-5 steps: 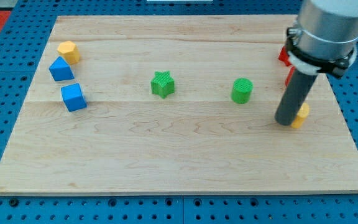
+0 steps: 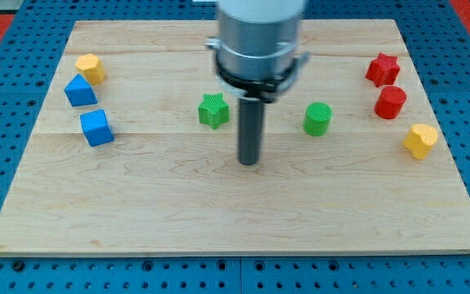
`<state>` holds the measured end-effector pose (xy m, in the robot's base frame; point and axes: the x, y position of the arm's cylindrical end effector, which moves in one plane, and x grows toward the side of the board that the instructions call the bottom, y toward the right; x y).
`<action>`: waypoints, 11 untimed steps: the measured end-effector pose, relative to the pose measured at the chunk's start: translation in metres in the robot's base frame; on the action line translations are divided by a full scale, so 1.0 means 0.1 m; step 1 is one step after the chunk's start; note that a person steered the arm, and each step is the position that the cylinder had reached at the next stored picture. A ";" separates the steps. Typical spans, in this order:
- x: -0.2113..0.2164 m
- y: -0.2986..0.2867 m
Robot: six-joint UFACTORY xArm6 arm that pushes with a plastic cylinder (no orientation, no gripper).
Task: Nudge the yellow hexagon down a bit
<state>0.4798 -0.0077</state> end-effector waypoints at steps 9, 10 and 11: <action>-1.92 -2.60; -1.75 -2.30; -1.71 -2.09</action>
